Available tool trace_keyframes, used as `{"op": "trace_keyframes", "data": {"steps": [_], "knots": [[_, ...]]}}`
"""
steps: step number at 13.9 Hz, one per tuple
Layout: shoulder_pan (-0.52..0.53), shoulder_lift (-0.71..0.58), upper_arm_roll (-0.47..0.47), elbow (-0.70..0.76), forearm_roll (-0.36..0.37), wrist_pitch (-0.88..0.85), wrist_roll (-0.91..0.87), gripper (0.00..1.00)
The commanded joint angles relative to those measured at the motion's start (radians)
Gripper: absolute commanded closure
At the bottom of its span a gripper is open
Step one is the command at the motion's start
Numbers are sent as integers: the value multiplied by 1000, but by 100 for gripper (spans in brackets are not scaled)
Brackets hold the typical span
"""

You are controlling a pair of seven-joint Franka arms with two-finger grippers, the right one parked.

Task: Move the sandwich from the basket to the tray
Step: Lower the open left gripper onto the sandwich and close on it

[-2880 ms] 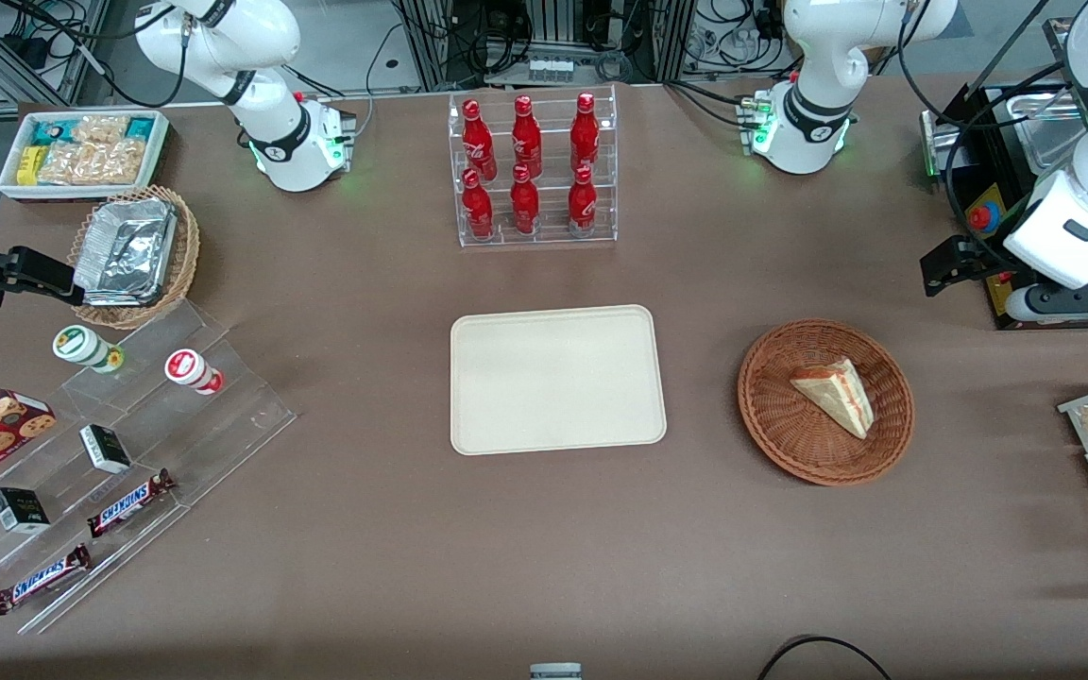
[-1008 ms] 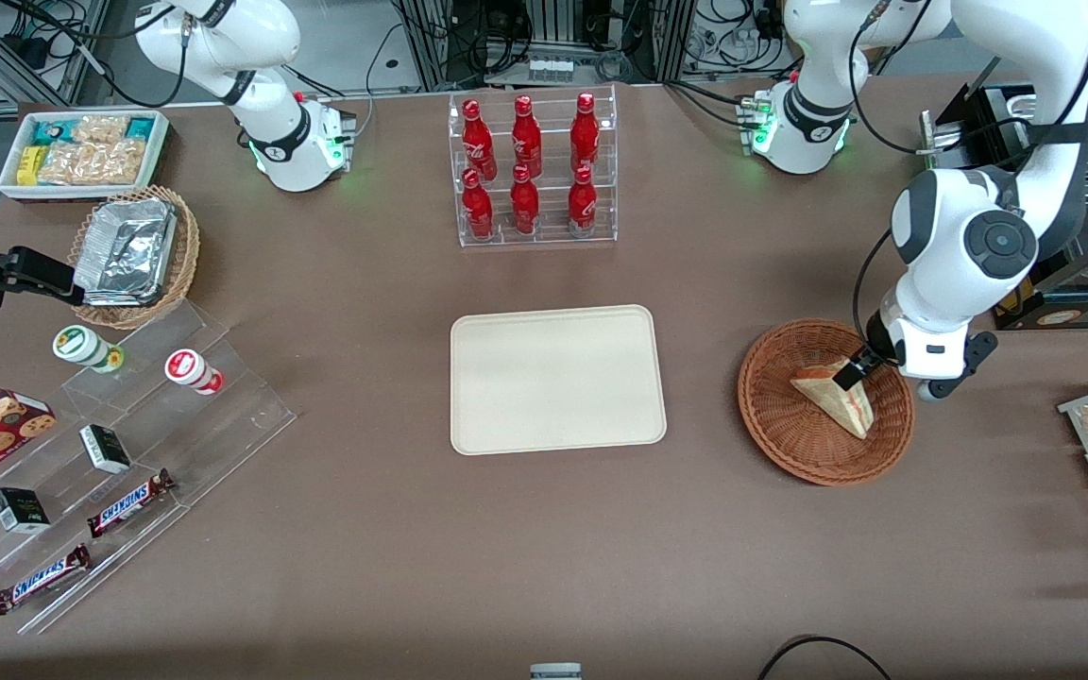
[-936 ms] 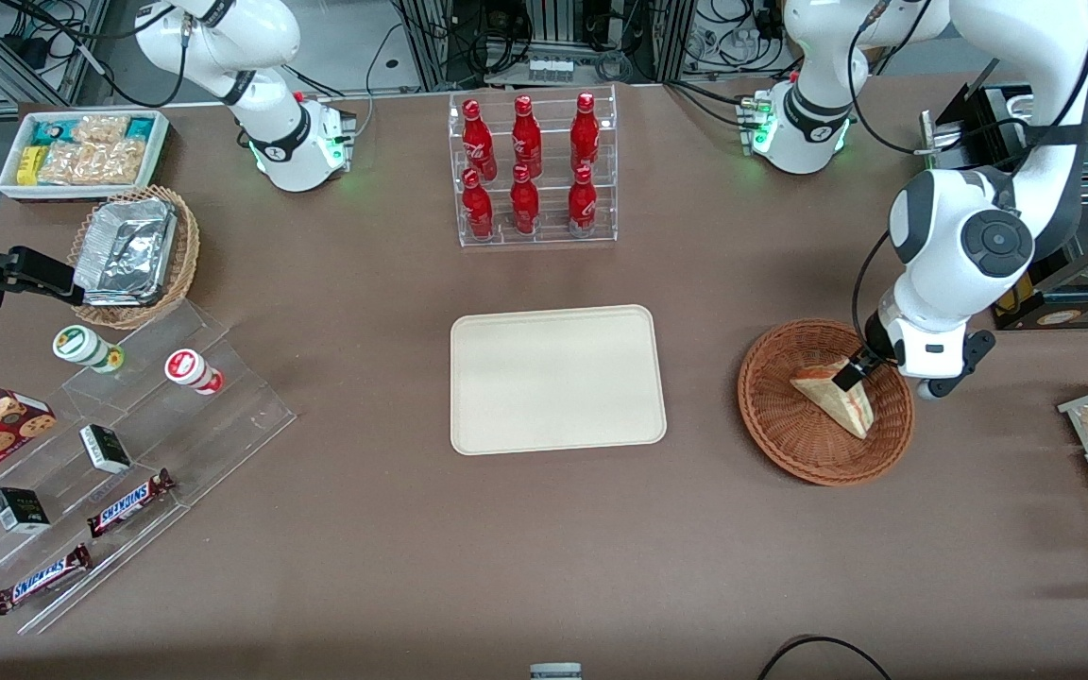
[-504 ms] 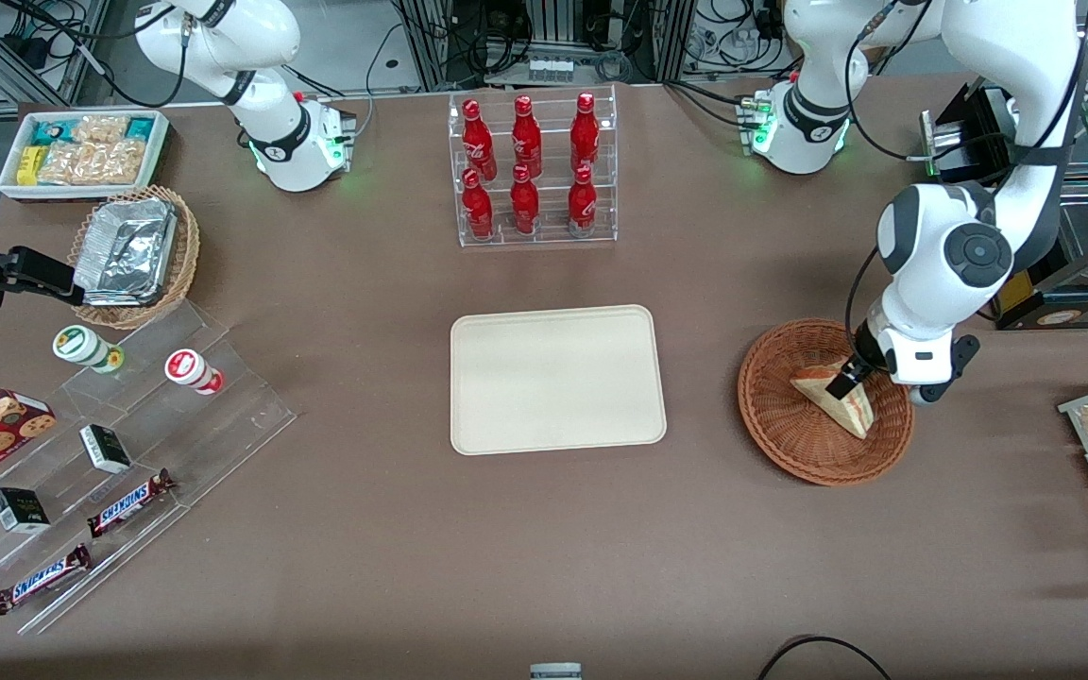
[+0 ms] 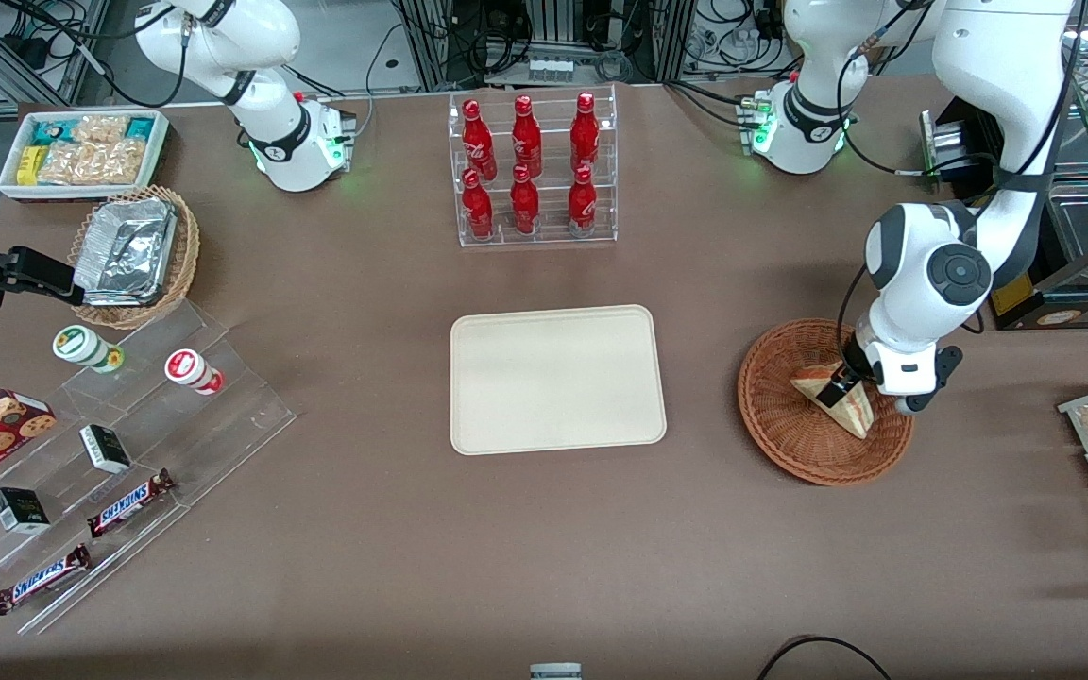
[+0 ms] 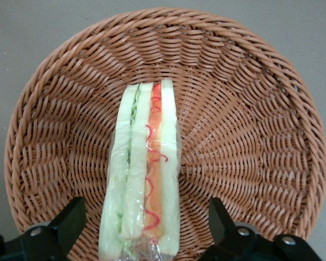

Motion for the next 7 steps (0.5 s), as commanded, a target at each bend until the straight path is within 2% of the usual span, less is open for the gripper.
{"op": "trace_keyframes", "data": {"steps": [1,2,3,7], "knots": [[8,10,-6,-4,2,31,-19,54],[8,10,-6,-3,2,31,-18,95],[8,10,-6,-1,2,30,-16,100],[10,-30,-6,15,3,-21,-2,100]]}}
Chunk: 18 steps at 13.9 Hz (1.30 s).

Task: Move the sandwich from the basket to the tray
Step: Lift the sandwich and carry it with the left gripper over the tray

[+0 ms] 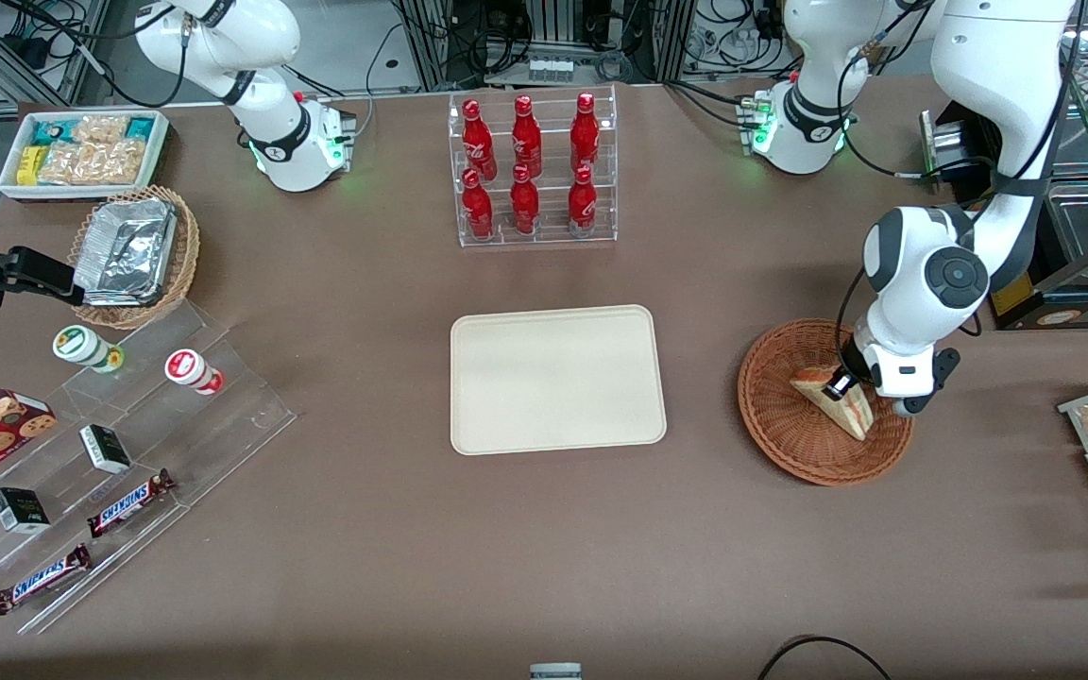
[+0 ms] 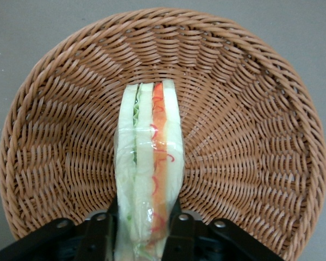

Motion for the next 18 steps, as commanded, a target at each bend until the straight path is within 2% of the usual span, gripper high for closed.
{"op": "trace_keyframes", "data": {"steps": [1,4,6,11,15,18], "knots": [[8,-56,-6,34,5,-85,3,100],[-1,-78,-27,225,9,-389,41,100],[-2,-70,-85,348,6,-538,75,100],[-31,-35,-297,467,13,-632,86,100],[-108,22,-382,511,2,-600,72,100],[-143,148,-451,600,13,-582,75,100]]}}
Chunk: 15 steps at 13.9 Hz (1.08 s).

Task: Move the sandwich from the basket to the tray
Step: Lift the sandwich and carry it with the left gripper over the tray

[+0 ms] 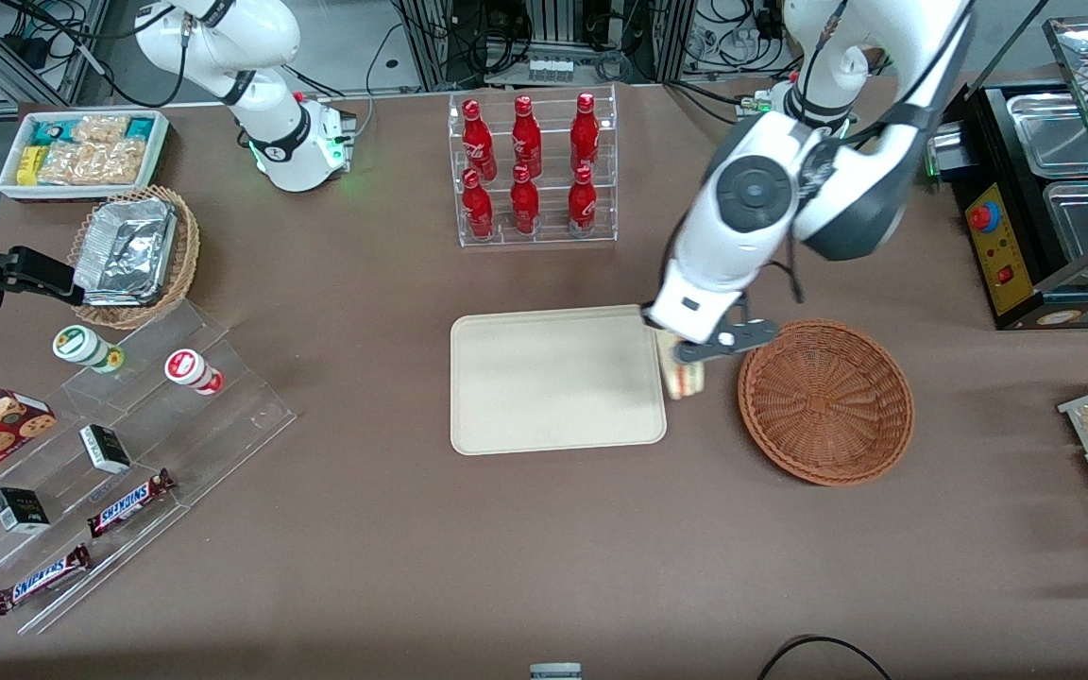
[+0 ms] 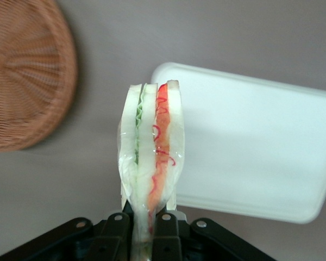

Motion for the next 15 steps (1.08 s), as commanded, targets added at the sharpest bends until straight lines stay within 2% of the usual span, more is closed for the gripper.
{"op": "trace_keyframes", "data": {"steps": [1,5,9,12,15], "knots": [[-35,148,-35,118,27,21,7,100],[-128,260,-37,143,161,109,-99,100],[-187,335,-35,143,231,205,-199,100],[-220,375,-31,143,311,254,-262,100],[-230,420,-29,150,353,286,-294,100]]}}
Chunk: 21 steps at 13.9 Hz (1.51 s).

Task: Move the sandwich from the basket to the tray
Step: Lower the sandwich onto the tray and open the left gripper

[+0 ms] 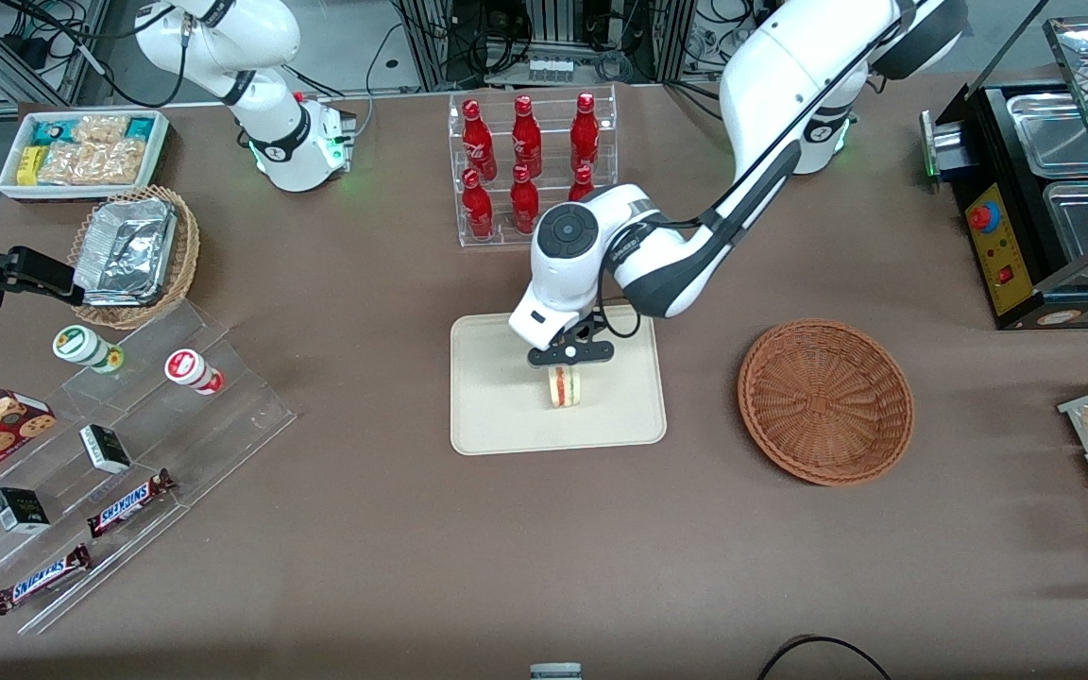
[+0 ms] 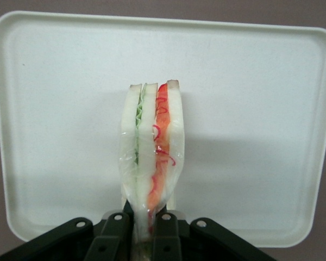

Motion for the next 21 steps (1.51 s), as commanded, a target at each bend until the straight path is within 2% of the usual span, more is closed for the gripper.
{"op": "trace_keyframes", "data": {"steps": [1,3,5,10,15,18,21], "knots": [[-20,48,6,41,46,21,-39,100],[-28,53,6,41,46,24,-42,96],[-30,62,8,41,50,35,-39,1],[-22,45,8,42,40,31,-42,0],[13,-108,5,41,32,-73,-137,0],[36,-214,11,41,-23,-139,-142,0],[150,-342,9,39,-126,-277,-102,0]]}}
